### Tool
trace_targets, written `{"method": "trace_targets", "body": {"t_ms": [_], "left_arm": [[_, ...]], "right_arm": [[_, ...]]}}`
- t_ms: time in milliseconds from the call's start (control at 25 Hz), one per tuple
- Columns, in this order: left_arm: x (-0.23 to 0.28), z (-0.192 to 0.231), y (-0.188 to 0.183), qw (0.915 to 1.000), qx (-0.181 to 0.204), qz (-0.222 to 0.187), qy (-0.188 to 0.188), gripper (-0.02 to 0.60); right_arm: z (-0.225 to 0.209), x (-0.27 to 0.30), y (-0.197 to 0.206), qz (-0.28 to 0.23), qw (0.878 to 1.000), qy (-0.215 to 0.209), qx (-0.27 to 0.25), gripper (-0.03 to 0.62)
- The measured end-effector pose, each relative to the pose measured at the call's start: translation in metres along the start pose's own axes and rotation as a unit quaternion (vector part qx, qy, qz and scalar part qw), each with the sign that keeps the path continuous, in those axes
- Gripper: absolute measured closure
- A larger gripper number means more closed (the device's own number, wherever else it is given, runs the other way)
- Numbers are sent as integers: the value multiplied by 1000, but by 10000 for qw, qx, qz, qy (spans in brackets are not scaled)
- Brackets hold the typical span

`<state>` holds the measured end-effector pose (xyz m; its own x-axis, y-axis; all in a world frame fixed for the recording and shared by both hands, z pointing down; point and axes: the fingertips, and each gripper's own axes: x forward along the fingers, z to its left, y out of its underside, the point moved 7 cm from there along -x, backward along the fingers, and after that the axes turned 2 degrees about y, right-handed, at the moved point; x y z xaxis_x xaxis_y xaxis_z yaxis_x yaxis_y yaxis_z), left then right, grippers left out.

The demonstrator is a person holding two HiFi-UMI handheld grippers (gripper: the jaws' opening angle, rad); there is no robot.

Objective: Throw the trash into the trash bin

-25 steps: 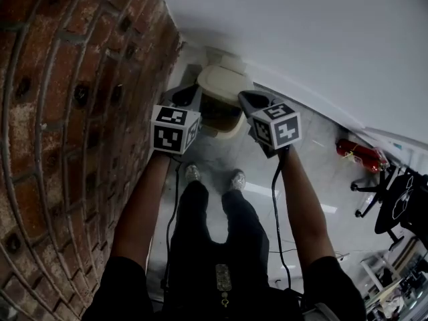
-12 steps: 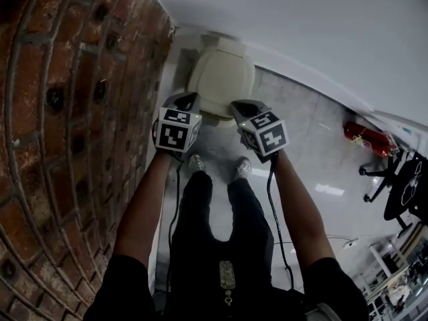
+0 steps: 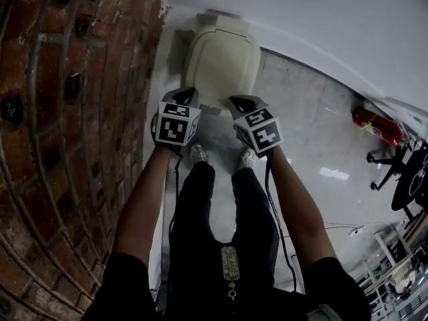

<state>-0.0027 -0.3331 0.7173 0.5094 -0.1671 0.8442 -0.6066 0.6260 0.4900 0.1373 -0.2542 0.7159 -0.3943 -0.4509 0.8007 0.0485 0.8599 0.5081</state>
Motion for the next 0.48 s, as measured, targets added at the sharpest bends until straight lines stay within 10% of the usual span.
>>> {"method": "trace_targets", "body": {"t_ms": [480], "left_arm": [[21,2,15,9998,44,142,-111,574]], "right_arm": [[-3,23,21,151,9998,102,-110,591]]}}
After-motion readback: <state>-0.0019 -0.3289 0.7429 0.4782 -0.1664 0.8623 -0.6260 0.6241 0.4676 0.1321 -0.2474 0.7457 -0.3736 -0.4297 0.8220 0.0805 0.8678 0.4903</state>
